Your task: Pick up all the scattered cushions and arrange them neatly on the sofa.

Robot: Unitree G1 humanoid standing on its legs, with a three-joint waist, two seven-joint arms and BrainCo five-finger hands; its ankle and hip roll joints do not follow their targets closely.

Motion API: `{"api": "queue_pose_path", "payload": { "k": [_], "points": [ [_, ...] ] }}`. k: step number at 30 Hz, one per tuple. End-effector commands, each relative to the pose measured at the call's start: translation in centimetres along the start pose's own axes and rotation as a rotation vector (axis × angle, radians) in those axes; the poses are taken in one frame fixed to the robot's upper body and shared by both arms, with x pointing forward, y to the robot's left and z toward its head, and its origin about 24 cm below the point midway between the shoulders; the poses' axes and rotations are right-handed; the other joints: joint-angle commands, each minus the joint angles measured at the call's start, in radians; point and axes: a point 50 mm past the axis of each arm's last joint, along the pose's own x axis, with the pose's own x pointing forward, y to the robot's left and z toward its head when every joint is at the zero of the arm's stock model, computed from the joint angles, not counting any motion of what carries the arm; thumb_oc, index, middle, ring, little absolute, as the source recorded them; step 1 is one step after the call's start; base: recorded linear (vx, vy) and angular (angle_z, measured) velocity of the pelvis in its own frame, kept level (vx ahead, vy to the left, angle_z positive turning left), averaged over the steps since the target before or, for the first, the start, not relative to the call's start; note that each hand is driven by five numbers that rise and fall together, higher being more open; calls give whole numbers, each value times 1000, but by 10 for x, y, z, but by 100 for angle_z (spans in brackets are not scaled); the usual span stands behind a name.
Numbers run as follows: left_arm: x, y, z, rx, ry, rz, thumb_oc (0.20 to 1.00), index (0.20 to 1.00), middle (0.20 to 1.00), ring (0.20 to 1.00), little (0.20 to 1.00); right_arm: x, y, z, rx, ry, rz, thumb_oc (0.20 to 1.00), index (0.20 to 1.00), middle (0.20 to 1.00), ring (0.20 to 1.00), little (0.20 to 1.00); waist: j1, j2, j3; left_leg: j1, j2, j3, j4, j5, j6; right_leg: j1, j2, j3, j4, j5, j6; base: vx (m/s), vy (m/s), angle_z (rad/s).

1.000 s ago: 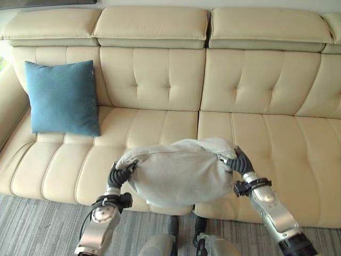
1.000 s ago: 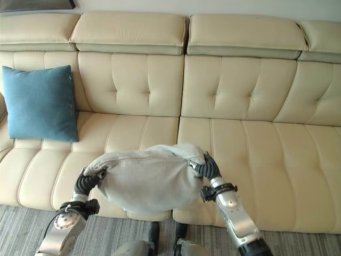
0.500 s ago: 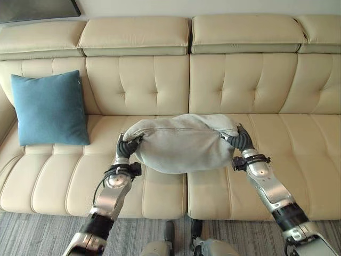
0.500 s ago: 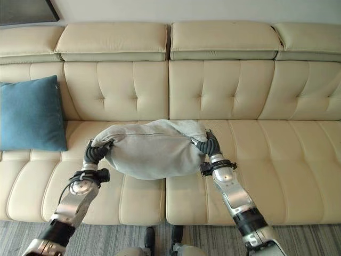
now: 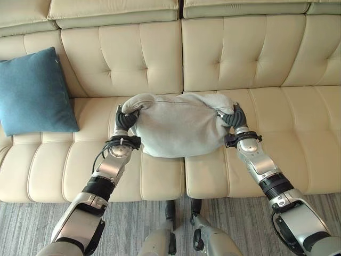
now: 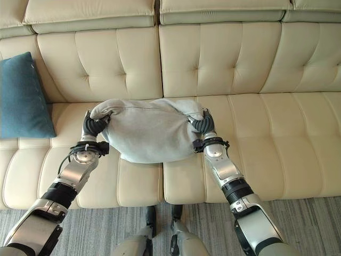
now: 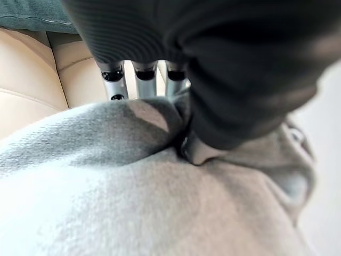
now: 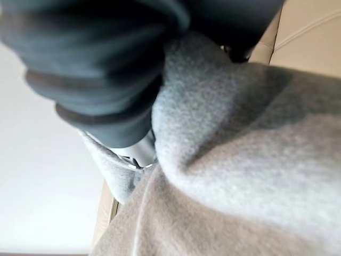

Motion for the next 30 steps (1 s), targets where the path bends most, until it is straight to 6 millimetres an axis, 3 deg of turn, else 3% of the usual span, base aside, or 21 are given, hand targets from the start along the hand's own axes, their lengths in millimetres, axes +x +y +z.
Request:
{"api": "queue_pose_path", "payload": {
  "k": [1,6,9,10,16,19,22,23,24,27,30],
  "points": [
    [22,-1,47,-12,-193,14,1000,1000,1000,1000,1000,18,9,57,106,-232,-26,1000,1000,1000,1000,1000,7,-25,-21,29,12,-20,-38,-25,-67,23,-91,23,72,-112,173,0,0,0],
    [35,10,54,76,-195,35,1000,1000,1000,1000,1000,33,-3,65,2,-223,-86,1000,1000,1000,1000,1000,15,-24,-7,30,9,-21,-38,-26,-67,20,-95,21,83,-111,174,-2,4,1],
    [52,35,64,89,-186,119,1000,1000,1000,1000,1000,48,-30,83,-42,-238,-199,1000,1000,1000,1000,1000,21,-23,2,15,6,-25,-38,-19,-69,6,-97,17,85,-106,176,-6,3,1],
    [52,35,64,88,-187,119,1000,1000,1000,1000,1000,49,-30,84,-41,-239,-200,1000,1000,1000,1000,1000,21,-24,1,11,5,-25,-38,-15,-69,2,-98,16,84,-102,176,-12,5,4],
    [61,75,74,70,-191,244,1000,1000,1000,1000,1000,53,-79,96,-4,-246,-406,1000,1000,1000,1000,1000,33,-18,10,3,-2,-32,-38,-18,-71,2,-98,10,82,-105,178,1,10,4],
    [57,79,73,32,-200,246,1000,1000,1000,1000,1000,49,-91,93,17,-247,-445,1000,1000,1000,1000,1000,36,-17,9,2,-5,-35,-38,-18,-71,4,-97,10,79,-105,178,1,13,3],
    [40,80,49,-15,-166,199,1000,1000,1000,1000,1000,34,-102,71,21,-213,-449,1000,1000,1000,1000,1000,38,-19,3,5,-8,-35,-38,-19,-68,9,-98,11,72,-101,178,28,11,-1],
    [18,78,19,-26,-100,135,1000,1000,1000,1000,1000,16,-102,42,9,-153,-400,1000,1000,1000,1000,1000,37,-23,-9,20,-7,-33,-38,-28,-64,28,-97,13,65,-103,178,74,23,-1],
    [17,78,17,-24,-94,133,1000,1000,1000,1000,1000,15,-101,39,7,-147,-397,1000,1000,1000,1000,1000,36,-23,-15,21,-7,-32,-38,-28,-64,30,-97,14,63,-103,178,105,26,-1],
    [-25,76,-23,-16,5,42,1000,1000,1000,1000,1000,-22,-99,-6,-29,-36,-297,1000,1000,1000,1000,1000,35,-30,-27,56,-7,-26,-38,-43,-58,67,-99,14,54,-110,179,94,16,1],
    [-72,90,-67,9,166,29,1000,1000,1000,1000,1000,-64,-106,-44,-72,81,-242,1000,1000,1000,1000,1000,34,-37,-34,93,-6,-25,-38,-56,-52,110,-104,8,47,-117,182,85,18,5]
  ]
}}
